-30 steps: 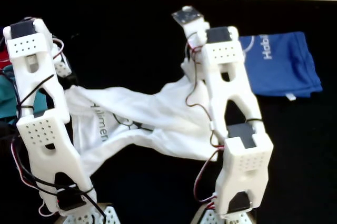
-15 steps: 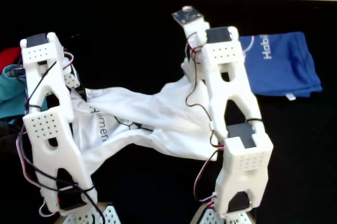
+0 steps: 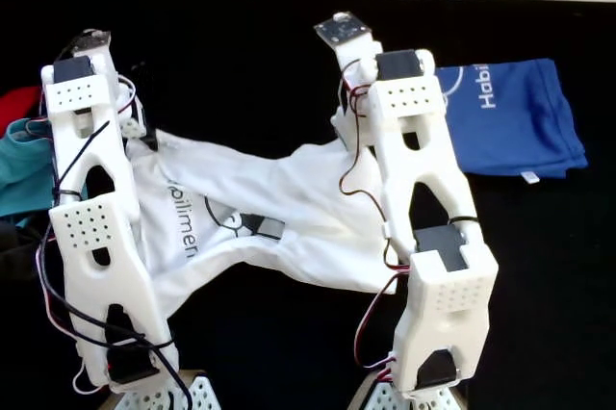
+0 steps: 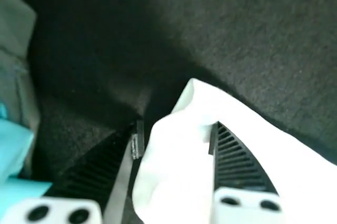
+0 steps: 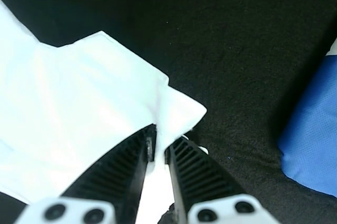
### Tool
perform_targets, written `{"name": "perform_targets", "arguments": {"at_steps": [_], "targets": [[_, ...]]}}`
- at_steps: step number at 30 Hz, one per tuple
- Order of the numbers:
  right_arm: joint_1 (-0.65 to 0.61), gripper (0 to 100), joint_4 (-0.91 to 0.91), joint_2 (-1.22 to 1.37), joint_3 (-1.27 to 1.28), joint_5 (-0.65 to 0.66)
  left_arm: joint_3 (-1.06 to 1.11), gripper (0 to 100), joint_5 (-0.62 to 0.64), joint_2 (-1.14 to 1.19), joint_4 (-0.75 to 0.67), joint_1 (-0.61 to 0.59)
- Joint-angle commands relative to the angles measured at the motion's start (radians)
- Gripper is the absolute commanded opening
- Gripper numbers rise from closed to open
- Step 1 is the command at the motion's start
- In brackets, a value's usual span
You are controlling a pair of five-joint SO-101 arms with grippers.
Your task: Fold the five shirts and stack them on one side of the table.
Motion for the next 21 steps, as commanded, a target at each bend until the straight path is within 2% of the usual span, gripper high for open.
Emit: {"name": "perform_targets", "arguments": {"at_steps": [1,10,21], "targets": [[0.018,0.5,0.007,-0.012,-0.056,-0.008,-0.108,21,0.089,-0.015,-0.011,-0.028],[0.047,0.5,-0.002,-0.005,-0.113,-0.008,-0.341,21,0.115,-0.008,0.169,-0.004],[0.065,0.5,-0.002,-0.005,-0.208,-0.008,-0.346,21,0.121,-0.004,0.129,0.031]]}}
